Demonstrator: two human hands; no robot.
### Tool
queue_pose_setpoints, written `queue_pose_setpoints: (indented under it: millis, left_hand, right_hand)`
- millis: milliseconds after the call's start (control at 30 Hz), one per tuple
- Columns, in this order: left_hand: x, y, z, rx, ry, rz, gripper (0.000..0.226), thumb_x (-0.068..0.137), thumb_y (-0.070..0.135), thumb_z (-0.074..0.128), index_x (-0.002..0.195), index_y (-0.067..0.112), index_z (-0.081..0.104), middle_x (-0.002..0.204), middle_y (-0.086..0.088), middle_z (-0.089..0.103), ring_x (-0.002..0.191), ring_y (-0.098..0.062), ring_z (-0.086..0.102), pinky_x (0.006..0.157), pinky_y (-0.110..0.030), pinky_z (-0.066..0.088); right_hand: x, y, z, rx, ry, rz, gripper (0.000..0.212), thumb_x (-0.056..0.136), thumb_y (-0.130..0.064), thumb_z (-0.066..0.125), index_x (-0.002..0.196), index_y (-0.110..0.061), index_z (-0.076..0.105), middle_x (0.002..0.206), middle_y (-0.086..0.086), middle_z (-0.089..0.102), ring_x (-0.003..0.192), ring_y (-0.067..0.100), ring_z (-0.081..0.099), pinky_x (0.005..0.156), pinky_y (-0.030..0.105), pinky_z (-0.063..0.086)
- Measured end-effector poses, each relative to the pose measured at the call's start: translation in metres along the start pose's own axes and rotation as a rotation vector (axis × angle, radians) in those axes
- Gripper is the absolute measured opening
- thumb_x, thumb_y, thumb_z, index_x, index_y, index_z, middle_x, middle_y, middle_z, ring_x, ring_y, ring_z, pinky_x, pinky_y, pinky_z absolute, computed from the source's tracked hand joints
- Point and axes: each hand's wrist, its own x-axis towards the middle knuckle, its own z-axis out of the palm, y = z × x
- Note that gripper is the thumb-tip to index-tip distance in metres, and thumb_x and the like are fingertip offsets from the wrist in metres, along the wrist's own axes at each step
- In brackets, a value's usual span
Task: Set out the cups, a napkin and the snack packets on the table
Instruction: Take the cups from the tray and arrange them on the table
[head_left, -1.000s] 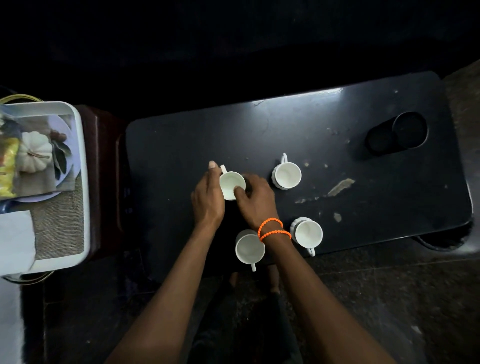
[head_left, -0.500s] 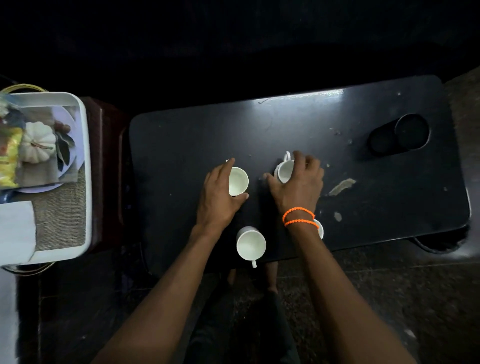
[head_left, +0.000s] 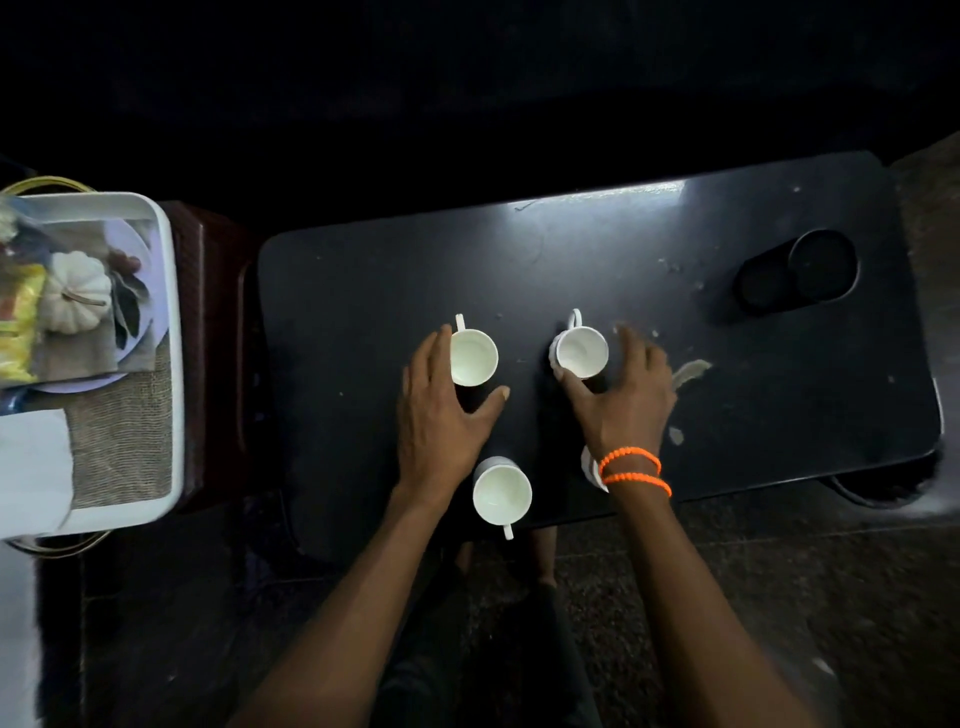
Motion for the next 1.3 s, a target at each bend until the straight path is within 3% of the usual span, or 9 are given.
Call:
queue_pose_setpoints:
  millis: [200,367,467,567,733,933,1067,1200,1300]
  left_hand:
    - [-0.081,0.005,0.011,0.06,-0.134,-0.089,0.091,0.077,0.068,0.069,0.151,0.02,0.048,0.155,-0.004,0.045,0.14,-0.023,0.044,0.111,-0.04,0.047]
    - [-0.108,-0.001,0.021,0.151,-0.276,-0.077,0.083,0.073,0.045,0.085,0.147,0.025,0.053,0.149,-0.003,0.051,0.136,-0.026,0.051,0.103,-0.039,0.053]
    - [-0.106,-0.007,0.021,0.15,-0.289,-0.065,0.079,0.07,0.036,0.086,0.143,0.024,0.055,0.141,0.0,0.057,0.128,-0.025,0.056,0.096,-0.04,0.056]
    - [-0.104,-0.008,0.021,0.16,-0.287,-0.037,0.079,0.068,0.035,0.087,0.139,0.023,0.058,0.138,0.002,0.06,0.125,-0.023,0.058,0.091,-0.038,0.057]
    - [-0.107,-0.009,0.024,0.143,-0.255,-0.02,0.081,0.068,0.031,0.088,0.142,0.02,0.057,0.138,0.001,0.061,0.126,-0.024,0.059,0.095,-0.04,0.057]
    - [-0.092,0.001,0.018,0.076,-0.109,-0.123,0.099,0.077,0.074,0.068,0.156,0.021,0.039,0.153,-0.001,0.05,0.139,-0.021,0.047,0.11,-0.04,0.045]
    - [-0.033,0.001,0.006,0.045,0.115,-0.118,0.096,0.081,0.06,0.074,0.158,0.018,0.034,0.153,-0.009,0.044,0.139,-0.028,0.044,0.112,-0.042,0.042]
    - [0.015,0.005,0.002,0.015,-0.089,-0.087,0.104,0.079,0.045,0.085,0.163,0.03,0.025,0.159,-0.009,0.038,0.146,-0.029,0.039,0.114,-0.042,0.042]
    - [0.027,0.006,0.004,0.056,-0.144,-0.009,0.091,0.082,0.033,0.084,0.159,0.03,0.037,0.15,-0.006,0.049,0.136,-0.028,0.05,0.106,-0.044,0.05]
  right_hand:
    - [-0.067,0.037,-0.028,-0.075,-0.073,0.132,0.08,0.06,-0.053,0.091,0.13,-0.028,0.061,0.128,0.007,0.059,0.121,0.035,0.053,0.091,0.049,0.049]
    - [-0.086,0.051,-0.019,-0.031,-0.166,0.174,0.074,0.065,-0.035,0.094,0.132,-0.023,0.064,0.128,0.008,0.057,0.118,0.036,0.056,0.095,0.052,0.052]
    - [-0.087,0.058,-0.014,0.026,-0.139,0.131,0.066,0.069,-0.021,0.092,0.13,-0.017,0.067,0.125,0.013,0.058,0.112,0.037,0.057,0.095,0.038,0.049]
    - [-0.087,0.063,-0.012,0.021,-0.135,0.113,0.062,0.071,-0.021,0.09,0.129,-0.019,0.067,0.125,0.01,0.058,0.11,0.033,0.056,0.09,0.028,0.042]
    - [-0.089,0.06,-0.014,0.014,-0.137,0.094,0.063,0.072,-0.023,0.09,0.13,-0.02,0.066,0.126,0.009,0.058,0.111,0.032,0.055,0.088,0.033,0.048]
    - [-0.069,0.045,-0.018,0.0,-0.021,0.059,0.069,0.068,-0.046,0.09,0.126,-0.015,0.067,0.124,0.011,0.06,0.114,0.032,0.058,0.095,0.045,0.052]
    - [-0.029,0.021,-0.009,0.102,-0.011,-0.017,0.07,0.069,-0.037,0.09,0.127,-0.008,0.065,0.121,0.017,0.061,0.112,0.036,0.059,0.099,0.041,0.048]
    - [0.005,0.001,0.003,0.057,-0.158,-0.089,0.078,0.069,-0.036,0.089,0.135,-0.012,0.056,0.133,0.017,0.053,0.117,0.039,0.055,0.102,0.045,0.049]
    - [0.016,-0.005,0.01,0.041,-0.214,-0.139,0.07,0.072,-0.027,0.087,0.134,-0.012,0.058,0.132,0.017,0.054,0.115,0.04,0.056,0.097,0.046,0.052]
